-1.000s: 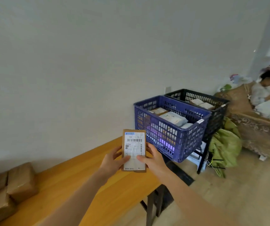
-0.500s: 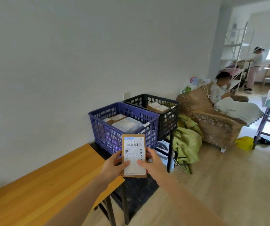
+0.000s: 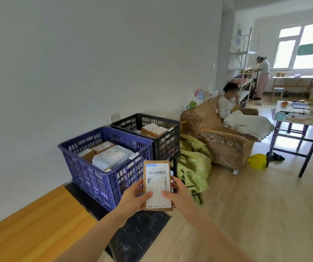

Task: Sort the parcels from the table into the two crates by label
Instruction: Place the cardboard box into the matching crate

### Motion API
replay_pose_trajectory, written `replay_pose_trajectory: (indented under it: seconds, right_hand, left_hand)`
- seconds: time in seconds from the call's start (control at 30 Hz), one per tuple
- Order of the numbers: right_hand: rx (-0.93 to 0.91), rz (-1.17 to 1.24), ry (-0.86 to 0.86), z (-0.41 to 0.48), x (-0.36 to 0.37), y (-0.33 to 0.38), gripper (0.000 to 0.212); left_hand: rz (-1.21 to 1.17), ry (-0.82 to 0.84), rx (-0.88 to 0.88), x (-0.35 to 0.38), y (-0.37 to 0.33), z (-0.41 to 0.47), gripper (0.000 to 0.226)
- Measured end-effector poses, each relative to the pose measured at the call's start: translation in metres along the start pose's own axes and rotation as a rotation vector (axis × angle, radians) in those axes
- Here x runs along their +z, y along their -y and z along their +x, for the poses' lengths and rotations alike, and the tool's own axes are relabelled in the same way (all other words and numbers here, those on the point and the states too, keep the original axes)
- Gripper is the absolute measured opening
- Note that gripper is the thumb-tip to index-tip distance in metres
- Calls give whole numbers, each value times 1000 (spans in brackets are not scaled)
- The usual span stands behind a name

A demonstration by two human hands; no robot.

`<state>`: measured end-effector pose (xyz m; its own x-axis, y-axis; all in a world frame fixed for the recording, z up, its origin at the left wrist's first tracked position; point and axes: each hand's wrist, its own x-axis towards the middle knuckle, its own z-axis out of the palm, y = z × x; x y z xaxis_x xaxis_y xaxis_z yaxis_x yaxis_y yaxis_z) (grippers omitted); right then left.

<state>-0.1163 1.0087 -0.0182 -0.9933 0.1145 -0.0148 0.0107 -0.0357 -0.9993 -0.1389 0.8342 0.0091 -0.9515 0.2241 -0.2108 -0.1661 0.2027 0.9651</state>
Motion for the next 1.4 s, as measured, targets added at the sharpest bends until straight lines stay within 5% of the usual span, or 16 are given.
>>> replay_pose_trajectory:
  seconds: [0.67, 1.4]
  right_hand:
    - [-17, -41, -24, 279, -109, 54, 51]
    - [55, -59, 516, 539, -138, 89, 57]
  left_hand:
    - [-154, 2, 96, 66, -97, 275, 54]
    - [-41, -479, 56, 80, -175, 446, 63]
